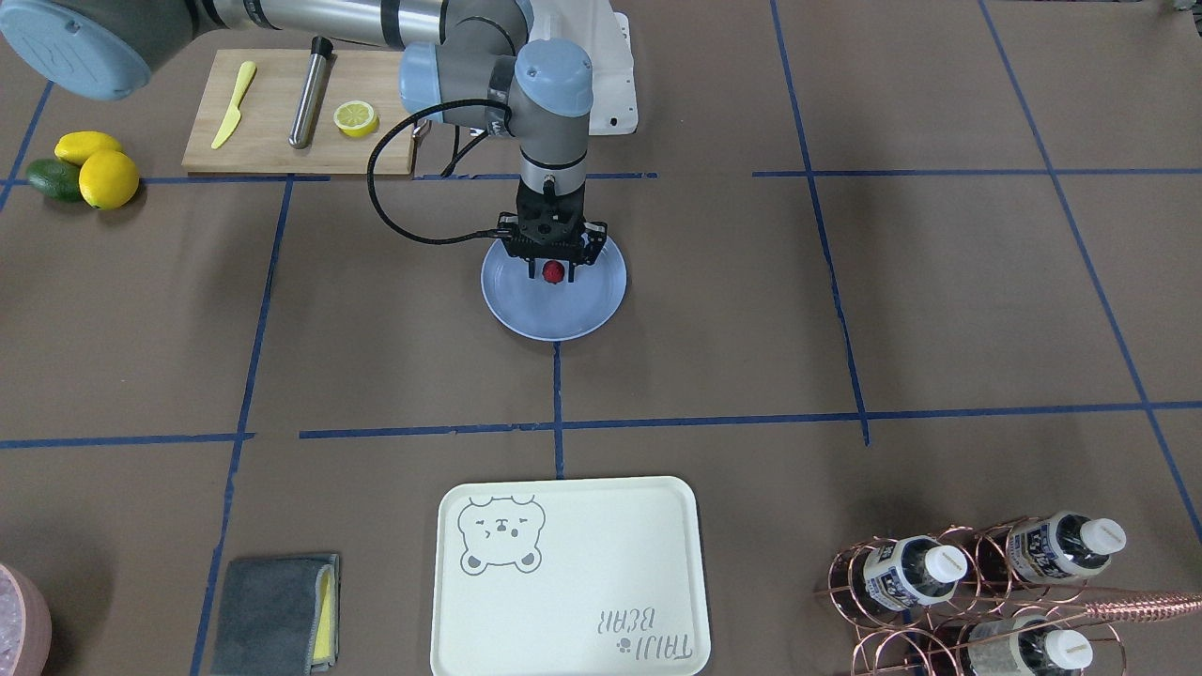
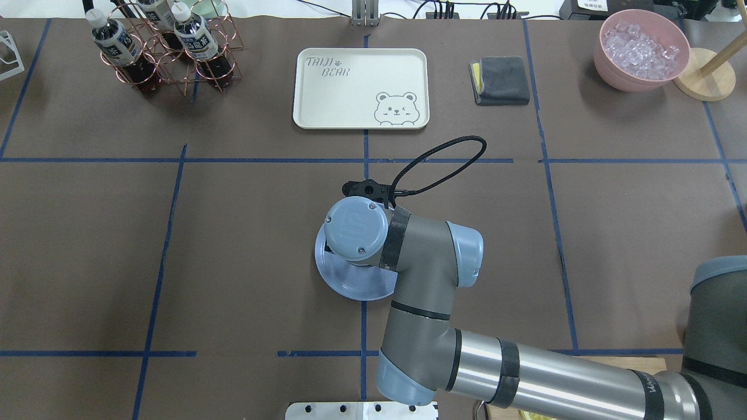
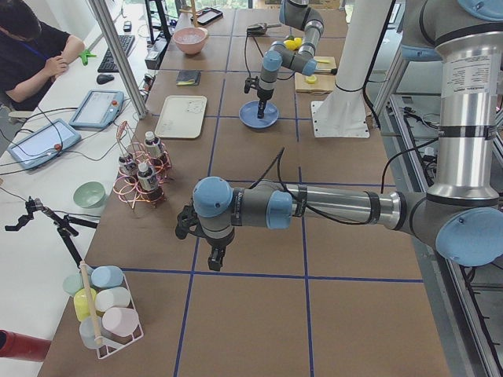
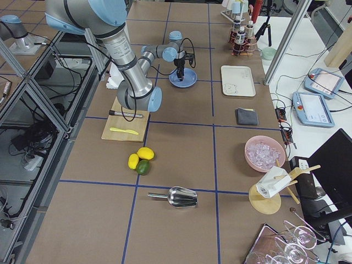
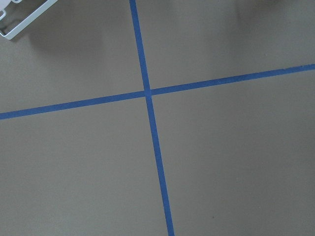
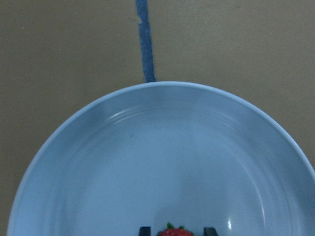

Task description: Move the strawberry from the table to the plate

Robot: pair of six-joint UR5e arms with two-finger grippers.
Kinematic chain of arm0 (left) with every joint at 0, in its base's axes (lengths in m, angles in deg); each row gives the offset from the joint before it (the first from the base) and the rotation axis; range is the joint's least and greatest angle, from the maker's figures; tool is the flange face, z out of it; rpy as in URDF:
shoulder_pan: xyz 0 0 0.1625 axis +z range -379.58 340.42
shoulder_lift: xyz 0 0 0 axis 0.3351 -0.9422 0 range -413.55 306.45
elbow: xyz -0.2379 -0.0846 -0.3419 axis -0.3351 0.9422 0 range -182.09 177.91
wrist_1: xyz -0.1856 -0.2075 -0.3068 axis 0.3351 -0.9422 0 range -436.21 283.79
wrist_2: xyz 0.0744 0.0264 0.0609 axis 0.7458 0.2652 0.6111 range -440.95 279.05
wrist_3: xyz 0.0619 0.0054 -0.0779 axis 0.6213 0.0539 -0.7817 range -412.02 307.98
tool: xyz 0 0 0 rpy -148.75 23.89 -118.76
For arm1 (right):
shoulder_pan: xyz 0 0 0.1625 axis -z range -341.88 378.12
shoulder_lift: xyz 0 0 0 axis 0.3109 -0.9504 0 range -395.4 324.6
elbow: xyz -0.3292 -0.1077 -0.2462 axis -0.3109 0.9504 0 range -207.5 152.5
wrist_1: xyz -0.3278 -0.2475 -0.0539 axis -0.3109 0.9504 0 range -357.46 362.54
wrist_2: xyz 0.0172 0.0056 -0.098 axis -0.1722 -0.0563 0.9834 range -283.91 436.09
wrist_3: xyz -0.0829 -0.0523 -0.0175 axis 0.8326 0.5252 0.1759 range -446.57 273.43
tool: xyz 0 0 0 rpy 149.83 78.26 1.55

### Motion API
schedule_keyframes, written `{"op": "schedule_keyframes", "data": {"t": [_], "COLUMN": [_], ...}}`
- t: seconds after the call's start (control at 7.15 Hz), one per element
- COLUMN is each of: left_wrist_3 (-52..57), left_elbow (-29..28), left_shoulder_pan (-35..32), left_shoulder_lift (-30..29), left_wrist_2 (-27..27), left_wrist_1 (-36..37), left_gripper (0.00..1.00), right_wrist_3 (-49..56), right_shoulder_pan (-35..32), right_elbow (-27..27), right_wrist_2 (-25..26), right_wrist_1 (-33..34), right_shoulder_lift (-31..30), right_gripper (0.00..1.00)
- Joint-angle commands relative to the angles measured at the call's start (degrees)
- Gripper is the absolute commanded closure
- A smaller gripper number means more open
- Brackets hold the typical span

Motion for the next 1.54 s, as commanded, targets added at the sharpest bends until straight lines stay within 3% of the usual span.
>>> {"op": "schedule_keyframes", "data": {"t": [0.0, 0.14, 0.42, 0.7, 0.98, 1.4], "left_wrist_3": [0.0, 0.0, 0.0, -0.1, 0.0, 0.0], "left_elbow": [-0.1, -0.3, -0.3, -0.3, 0.0, -0.1], "left_shoulder_pan": [0.0, 0.0, 0.0, 0.0, 0.0, 0.1], "left_shoulder_lift": [0.0, 0.0, 0.1, 0.0, 0.0, 0.1], "left_wrist_2": [0.0, 0.0, 0.1, 0.0, 0.1, 0.2], "left_wrist_1": [0.0, -0.1, -0.1, -0.1, -0.1, -1.7], "left_gripper": [0.0, 0.0, 0.0, 0.0, 0.0, 0.0], "right_wrist_3": [1.9, 9.1, 24.5, 50.4, 71.6, 75.9], "right_shoulder_pan": [-4.3, -9.9, -24.0, -38.8, -50.8, -62.1], "right_elbow": [-4.9, -7.8, -12.3, -12.1, -11.2, -9.3], "right_wrist_2": [-1.8, -6.0, -17.2, -24.3, -27.0, -27.1], "right_wrist_1": [2.5, 6.8, 8.3, 8.0, 8.0, 7.6], "right_shoulder_lift": [-0.9, -1.3, -8.6, -17.7, -27.7, -42.7], "right_gripper": [0.0, 0.0, 0.0, 0.0, 0.0, 0.0]}}
